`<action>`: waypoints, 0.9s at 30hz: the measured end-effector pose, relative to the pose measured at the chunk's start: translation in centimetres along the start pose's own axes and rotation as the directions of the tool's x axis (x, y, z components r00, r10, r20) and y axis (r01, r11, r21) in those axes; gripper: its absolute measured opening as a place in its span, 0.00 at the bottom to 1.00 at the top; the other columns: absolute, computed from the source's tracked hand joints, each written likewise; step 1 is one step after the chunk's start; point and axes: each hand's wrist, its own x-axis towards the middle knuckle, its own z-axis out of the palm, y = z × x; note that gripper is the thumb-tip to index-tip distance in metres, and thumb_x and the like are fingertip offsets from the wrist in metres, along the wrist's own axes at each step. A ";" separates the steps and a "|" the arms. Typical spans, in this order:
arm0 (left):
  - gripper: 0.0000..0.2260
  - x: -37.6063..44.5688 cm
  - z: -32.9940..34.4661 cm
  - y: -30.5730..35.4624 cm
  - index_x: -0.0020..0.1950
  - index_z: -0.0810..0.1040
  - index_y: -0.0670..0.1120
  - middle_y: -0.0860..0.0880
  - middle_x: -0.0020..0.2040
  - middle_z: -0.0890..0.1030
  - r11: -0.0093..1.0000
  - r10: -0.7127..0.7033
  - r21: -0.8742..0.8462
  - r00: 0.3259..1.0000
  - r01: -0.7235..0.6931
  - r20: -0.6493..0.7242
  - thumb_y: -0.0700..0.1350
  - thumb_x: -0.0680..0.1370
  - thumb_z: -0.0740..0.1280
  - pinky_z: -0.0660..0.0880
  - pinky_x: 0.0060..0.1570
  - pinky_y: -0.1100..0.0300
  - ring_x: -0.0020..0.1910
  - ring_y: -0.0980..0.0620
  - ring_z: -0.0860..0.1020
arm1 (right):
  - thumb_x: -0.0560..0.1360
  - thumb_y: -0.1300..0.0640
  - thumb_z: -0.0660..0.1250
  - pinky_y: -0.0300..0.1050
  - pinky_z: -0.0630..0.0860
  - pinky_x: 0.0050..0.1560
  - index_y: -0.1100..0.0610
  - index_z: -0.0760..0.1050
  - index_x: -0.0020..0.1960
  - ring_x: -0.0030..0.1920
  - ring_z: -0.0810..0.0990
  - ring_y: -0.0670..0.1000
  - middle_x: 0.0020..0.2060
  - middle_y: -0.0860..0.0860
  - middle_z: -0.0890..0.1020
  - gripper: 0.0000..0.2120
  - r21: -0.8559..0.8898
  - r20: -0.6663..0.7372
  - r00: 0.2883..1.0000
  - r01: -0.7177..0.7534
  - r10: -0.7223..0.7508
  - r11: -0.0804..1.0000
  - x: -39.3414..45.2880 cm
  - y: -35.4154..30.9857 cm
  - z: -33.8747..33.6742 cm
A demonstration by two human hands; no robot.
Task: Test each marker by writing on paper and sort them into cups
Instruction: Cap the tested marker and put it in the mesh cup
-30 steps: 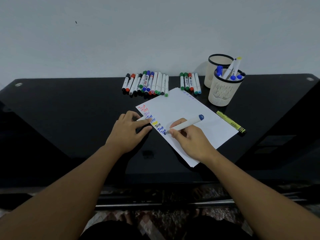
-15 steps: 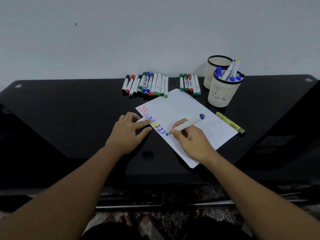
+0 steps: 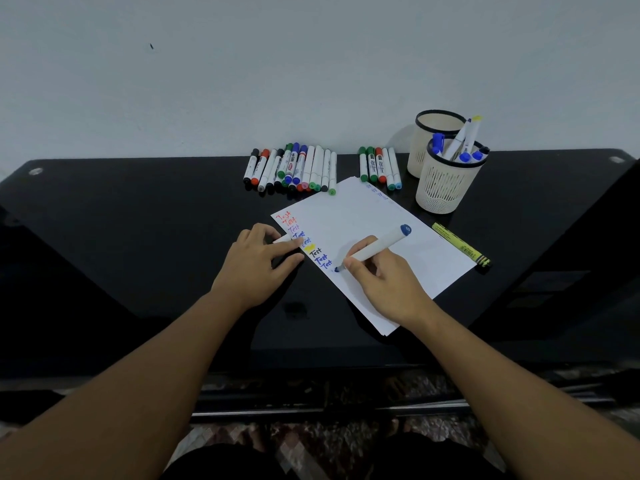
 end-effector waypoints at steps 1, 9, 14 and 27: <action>0.26 0.0 0.0 0.0 0.69 0.77 0.64 0.55 0.60 0.71 1.000 -0.003 -0.002 1.000 0.003 -0.002 0.69 0.77 0.52 0.73 0.58 0.50 0.55 0.51 0.69 | 0.84 0.51 0.63 0.33 0.70 0.39 0.47 0.74 0.53 0.39 0.74 0.44 0.39 0.48 0.78 0.02 0.001 -0.002 1.000 -0.001 0.001 1.000 0.0 0.0 0.0; 0.24 -0.1 0.0 -0.1 0.69 0.78 0.64 0.56 0.59 0.71 1.000 0.003 -0.004 1.000 -0.003 -0.006 0.69 0.78 0.54 0.72 0.59 0.51 0.55 0.52 0.69 | 0.84 0.51 0.63 0.33 0.71 0.42 0.47 0.75 0.54 0.42 0.77 0.44 0.40 0.45 0.80 0.03 0.024 -0.011 1.000 0.000 0.000 1.000 0.1 -0.3 0.1; 0.18 0.0 -0.1 0.0 0.70 0.77 0.64 0.56 0.61 0.71 1.000 0.007 0.009 1.000 -0.007 0.010 0.63 0.81 0.60 0.72 0.60 0.50 0.56 0.52 0.69 | 0.84 0.52 0.63 0.31 0.68 0.38 0.49 0.74 0.53 0.37 0.74 0.41 0.36 0.44 0.76 0.03 0.022 -0.018 1.000 -0.013 0.013 1.000 -0.1 -0.4 -0.1; 0.19 0.1 -0.1 0.0 0.70 0.76 0.64 0.56 0.61 0.71 1.000 0.002 0.006 1.000 -0.002 0.016 0.63 0.81 0.61 0.71 0.60 0.52 0.58 0.52 0.69 | 0.84 0.51 0.65 0.42 0.75 0.52 0.48 0.76 0.54 0.48 0.79 0.47 0.45 0.47 0.81 0.02 0.186 -0.090 0.994 -0.047 0.064 0.981 0.1 -0.2 -0.2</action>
